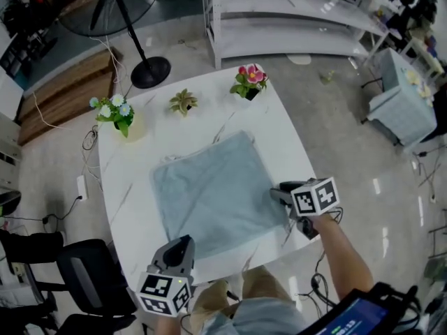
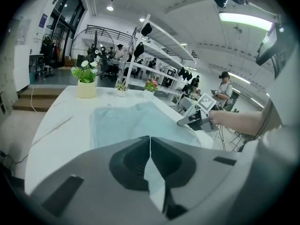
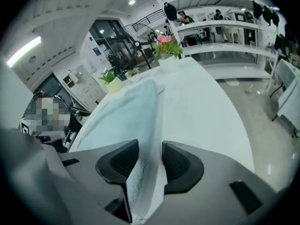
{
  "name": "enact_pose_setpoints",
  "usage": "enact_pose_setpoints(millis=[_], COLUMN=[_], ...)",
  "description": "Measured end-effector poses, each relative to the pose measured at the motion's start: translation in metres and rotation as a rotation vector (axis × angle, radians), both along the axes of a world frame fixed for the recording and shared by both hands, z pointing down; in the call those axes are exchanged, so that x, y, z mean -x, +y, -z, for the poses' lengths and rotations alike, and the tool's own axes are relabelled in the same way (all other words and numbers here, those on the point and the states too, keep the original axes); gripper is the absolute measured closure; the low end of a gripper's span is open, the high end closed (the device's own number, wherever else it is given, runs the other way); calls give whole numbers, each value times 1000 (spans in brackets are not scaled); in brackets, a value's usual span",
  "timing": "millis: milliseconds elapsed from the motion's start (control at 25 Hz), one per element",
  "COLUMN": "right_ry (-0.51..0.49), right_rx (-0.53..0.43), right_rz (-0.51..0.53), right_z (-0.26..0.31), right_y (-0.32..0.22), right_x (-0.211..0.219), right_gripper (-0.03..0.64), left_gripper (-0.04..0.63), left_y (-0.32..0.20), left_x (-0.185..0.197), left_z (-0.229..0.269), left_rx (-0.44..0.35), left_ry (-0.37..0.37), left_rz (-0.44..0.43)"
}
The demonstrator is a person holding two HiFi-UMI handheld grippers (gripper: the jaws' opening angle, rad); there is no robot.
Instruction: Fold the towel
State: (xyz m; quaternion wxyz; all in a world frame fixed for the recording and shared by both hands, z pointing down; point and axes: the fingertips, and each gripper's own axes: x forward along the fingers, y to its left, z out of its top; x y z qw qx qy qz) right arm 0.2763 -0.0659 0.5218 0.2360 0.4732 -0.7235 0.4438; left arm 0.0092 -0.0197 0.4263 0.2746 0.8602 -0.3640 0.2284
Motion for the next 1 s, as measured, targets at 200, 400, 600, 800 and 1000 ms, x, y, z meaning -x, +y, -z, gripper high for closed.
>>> enact_pose_setpoints(millis=[200, 400, 600, 800, 1000], right_ry=[-58, -54, 55, 180, 269], right_rx=[23, -29, -132, -249, -319], right_rz=[-71, -120, -37, 127, 298], right_z=[-9, 12, 65, 116, 136], right_y=[-4, -9, -12, -19, -18], right_x=[14, 19, 53, 125, 211], right_gripper=[528, 581, 583, 583, 583], left_gripper=[586, 586, 586, 586, 586], left_y=[7, 25, 38, 48, 61], left_x=[16, 36, 60, 87, 116], left_z=[4, -2, 15, 39, 60], left_rx=[-21, -14, -34, -84, -130], left_ry=[36, 70, 104, 143, 180], left_rz=[-23, -11, 14, 40, 77])
